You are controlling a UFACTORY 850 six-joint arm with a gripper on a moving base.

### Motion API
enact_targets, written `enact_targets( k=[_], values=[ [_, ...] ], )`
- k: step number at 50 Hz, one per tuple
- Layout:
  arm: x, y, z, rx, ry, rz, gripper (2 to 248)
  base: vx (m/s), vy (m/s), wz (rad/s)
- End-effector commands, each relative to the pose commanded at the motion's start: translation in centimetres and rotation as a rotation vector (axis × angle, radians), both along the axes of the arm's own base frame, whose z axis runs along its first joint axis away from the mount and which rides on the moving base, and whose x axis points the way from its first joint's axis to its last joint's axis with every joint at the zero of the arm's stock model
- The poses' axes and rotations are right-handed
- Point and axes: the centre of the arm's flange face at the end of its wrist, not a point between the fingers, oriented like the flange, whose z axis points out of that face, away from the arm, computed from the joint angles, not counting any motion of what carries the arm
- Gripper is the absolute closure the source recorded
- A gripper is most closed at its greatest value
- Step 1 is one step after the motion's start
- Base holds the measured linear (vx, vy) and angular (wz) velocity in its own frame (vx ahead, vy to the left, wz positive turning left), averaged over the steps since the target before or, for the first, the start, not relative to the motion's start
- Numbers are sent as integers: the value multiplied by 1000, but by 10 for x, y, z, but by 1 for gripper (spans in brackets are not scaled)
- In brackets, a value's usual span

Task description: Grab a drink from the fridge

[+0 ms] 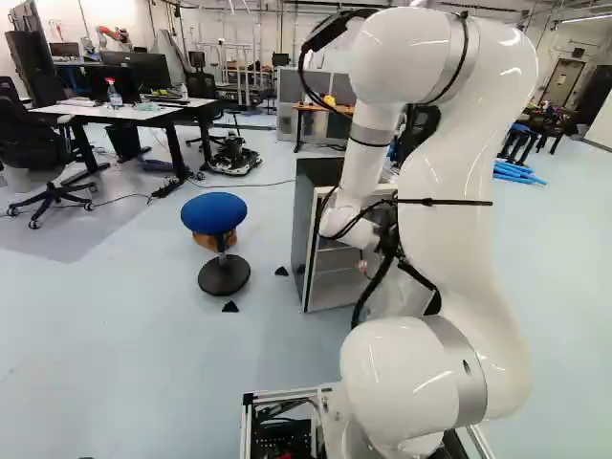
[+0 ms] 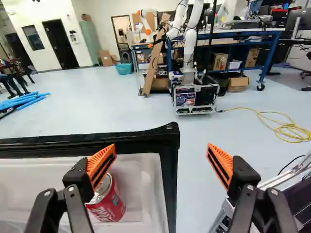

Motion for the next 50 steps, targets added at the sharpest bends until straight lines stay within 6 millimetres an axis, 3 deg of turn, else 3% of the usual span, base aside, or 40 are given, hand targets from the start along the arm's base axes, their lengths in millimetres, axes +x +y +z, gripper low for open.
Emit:
enact_targets(
  k=[50],
  values=[
    [32, -89, 8, 8, -124, -300, 3, 0, 0, 0]
  ],
)
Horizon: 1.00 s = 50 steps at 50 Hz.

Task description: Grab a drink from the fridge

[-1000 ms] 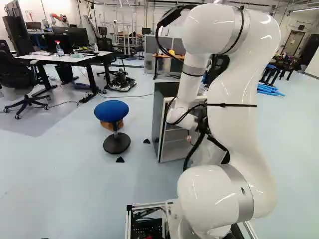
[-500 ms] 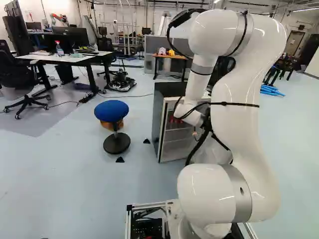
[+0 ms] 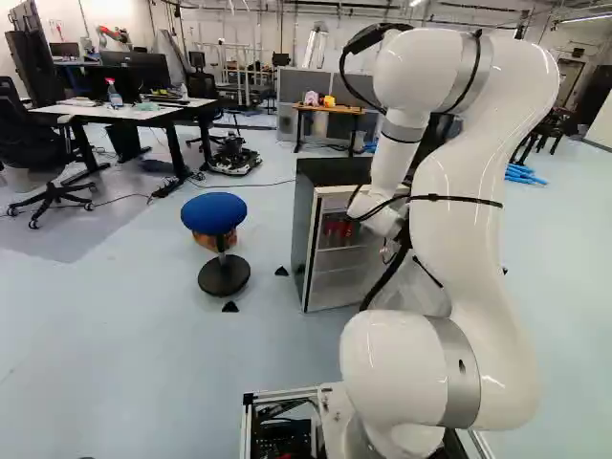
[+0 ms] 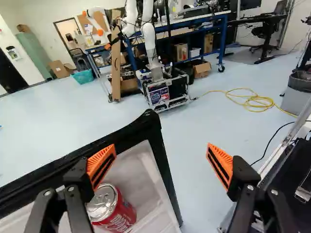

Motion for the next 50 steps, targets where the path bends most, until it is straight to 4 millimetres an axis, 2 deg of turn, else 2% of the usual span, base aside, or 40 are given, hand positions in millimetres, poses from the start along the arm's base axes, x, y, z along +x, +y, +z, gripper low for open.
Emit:
enact_targets(
  k=[50],
  values=[
    [30, -96, 10, -41, -115, -174, 3, 0, 0, 0]
  ],
)
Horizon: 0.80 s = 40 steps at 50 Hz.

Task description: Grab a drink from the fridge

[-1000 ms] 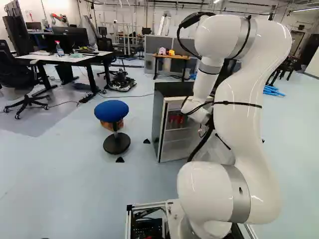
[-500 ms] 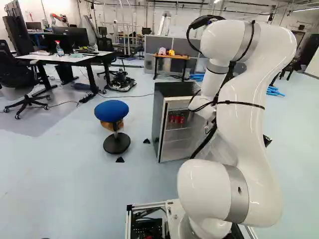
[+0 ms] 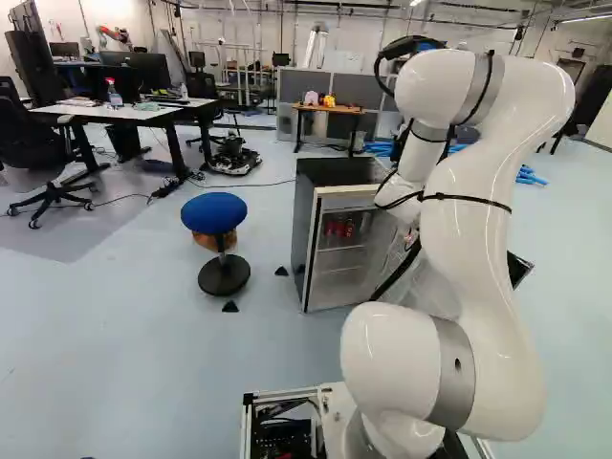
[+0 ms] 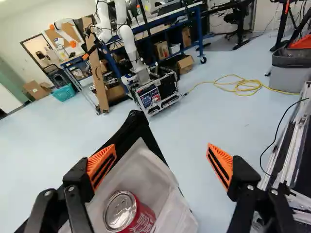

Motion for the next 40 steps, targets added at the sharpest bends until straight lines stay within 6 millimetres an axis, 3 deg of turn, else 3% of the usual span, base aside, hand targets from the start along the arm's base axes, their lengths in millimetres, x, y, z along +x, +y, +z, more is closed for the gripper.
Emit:
enact_targets(
  k=[40],
  values=[
    [27, -81, 6, -49, -99, 17, 3, 0, 0, 0]
  ],
)
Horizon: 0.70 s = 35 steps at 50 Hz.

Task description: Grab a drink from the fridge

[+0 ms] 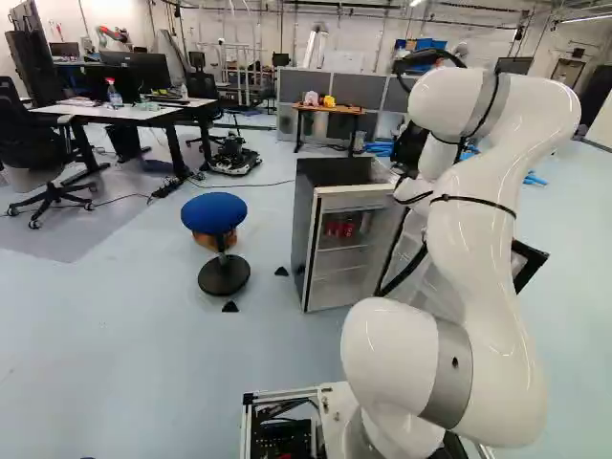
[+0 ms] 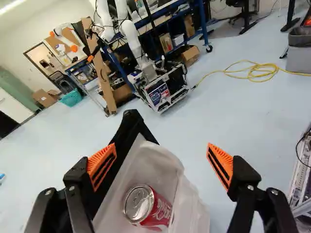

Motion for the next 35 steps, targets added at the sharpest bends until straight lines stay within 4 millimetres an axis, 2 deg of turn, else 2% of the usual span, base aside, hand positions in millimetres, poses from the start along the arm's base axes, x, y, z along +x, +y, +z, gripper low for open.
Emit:
enact_targets(
  k=[16, 35],
  values=[
    [10, -26, 0, -12, -35, 55, 3, 0, 0, 0],
    [14, -30, 0, -10, -43, 101, 3, 0, 0, 0]
  ],
)
